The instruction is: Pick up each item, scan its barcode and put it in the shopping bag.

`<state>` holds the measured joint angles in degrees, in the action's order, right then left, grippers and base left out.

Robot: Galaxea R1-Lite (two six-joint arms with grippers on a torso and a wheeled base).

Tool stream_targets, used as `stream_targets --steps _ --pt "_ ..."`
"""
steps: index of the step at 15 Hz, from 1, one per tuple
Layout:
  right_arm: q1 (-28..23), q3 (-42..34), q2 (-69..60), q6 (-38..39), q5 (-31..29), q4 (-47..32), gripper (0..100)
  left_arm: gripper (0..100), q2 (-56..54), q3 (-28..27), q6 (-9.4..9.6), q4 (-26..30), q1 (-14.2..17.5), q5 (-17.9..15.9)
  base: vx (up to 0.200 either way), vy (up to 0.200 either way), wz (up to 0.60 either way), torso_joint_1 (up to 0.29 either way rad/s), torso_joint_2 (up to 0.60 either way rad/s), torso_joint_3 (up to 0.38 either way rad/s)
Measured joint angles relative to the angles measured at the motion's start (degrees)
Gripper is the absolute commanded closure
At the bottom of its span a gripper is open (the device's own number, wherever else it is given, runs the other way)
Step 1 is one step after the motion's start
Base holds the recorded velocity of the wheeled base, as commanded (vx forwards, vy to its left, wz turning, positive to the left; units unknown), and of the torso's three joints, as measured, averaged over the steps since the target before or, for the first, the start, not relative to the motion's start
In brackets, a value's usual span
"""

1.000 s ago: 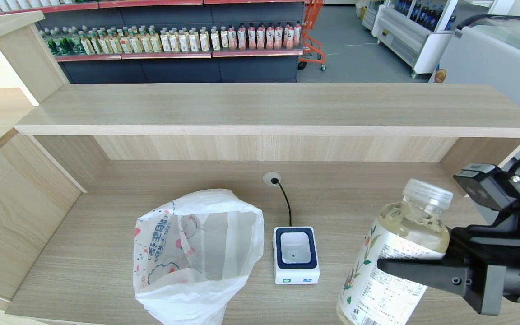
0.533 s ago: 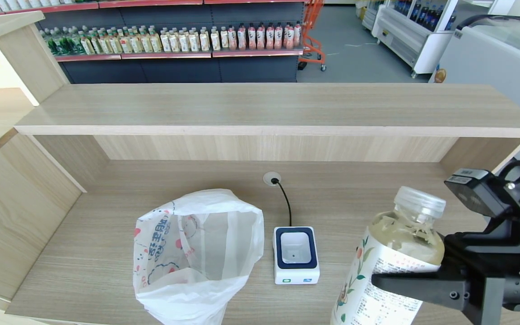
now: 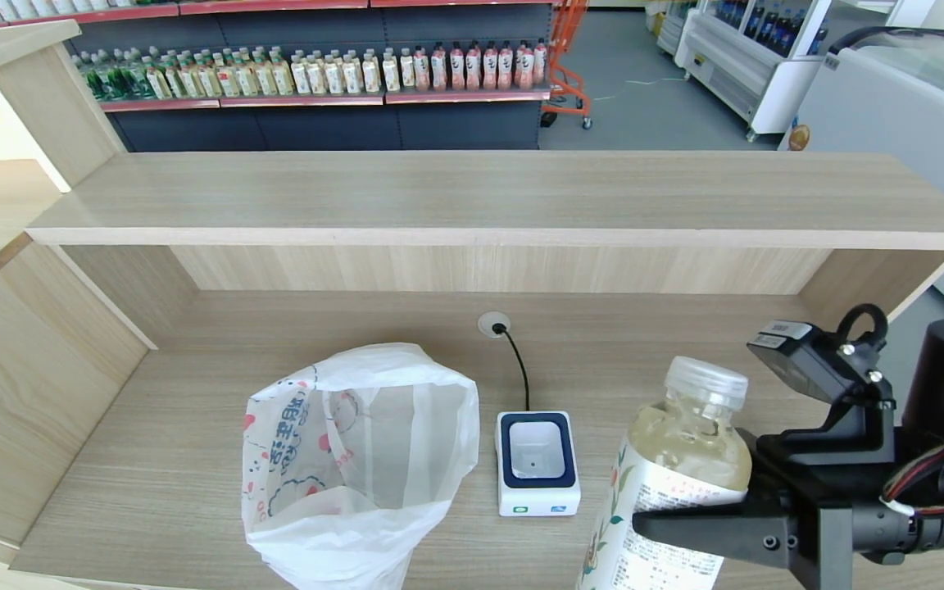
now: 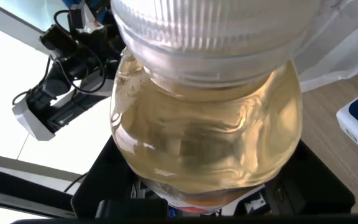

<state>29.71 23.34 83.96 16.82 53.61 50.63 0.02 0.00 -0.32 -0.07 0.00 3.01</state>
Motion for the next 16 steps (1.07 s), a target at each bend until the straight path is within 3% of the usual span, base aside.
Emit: stream_targets --steps 11,16 --pt "1.85 2.83 6.67 -0.21 -0.20 0.68 100 0 0.00 0.00 -0.01 0.00 0.00 0.02 0.000 0.000 0.00 0.000 0.00 0.000" --pt "5.12 5.57 7.89 -0.11 -0.20 0.39 100 0 0.00 0.00 0.00 0.00 0.00 -0.01 0.000 0.000 0.00 0.000 0.00 0.000"
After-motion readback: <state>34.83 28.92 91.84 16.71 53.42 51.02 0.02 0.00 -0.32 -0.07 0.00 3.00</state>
